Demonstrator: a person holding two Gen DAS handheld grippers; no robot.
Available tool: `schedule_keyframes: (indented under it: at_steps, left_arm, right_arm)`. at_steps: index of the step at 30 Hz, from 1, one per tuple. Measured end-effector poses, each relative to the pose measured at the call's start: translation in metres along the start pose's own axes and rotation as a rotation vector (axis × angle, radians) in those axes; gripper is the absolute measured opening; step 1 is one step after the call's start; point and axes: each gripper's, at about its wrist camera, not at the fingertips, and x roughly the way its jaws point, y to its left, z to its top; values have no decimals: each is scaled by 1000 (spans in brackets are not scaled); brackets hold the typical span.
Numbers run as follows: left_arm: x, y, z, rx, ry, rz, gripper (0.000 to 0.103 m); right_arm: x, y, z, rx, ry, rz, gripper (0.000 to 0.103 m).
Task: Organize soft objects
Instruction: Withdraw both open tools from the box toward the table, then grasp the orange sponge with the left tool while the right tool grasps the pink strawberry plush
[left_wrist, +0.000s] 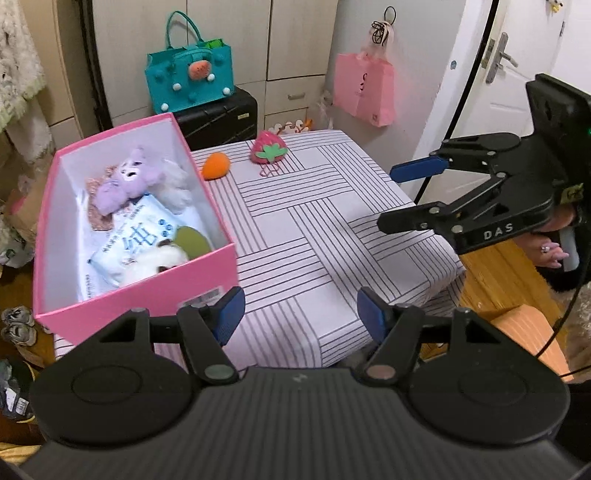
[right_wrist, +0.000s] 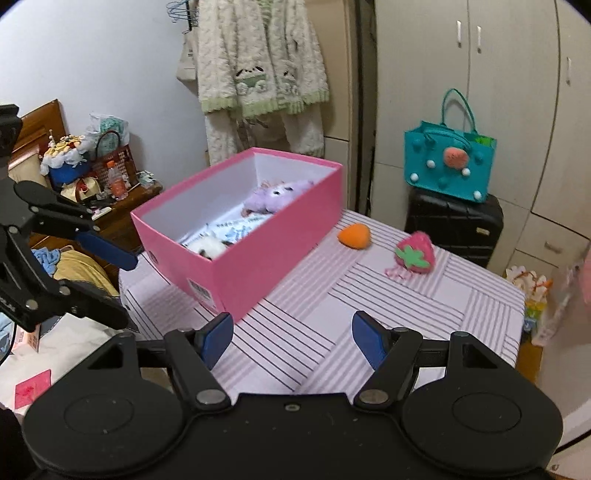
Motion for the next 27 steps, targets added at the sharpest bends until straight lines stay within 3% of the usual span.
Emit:
schedule_keyframes:
  at_steps: [11,17,23,27]
  left_arm:
    - [51,-23,13,-3,-84,65,66]
    - [89,-30,27,-25,-103,110,66]
    - [139,-35,47,0,-119,240,66]
    - [165,-33,66,-25,-142,286,66]
  right_arm:
    - [15,-51,-19,46,-31,-8,76]
    - [35,-87,-15,76,-123,-8,76]
    - [69,-128,-2,169,-134,8,76]
    - [95,-149,7,165,-118,2,76]
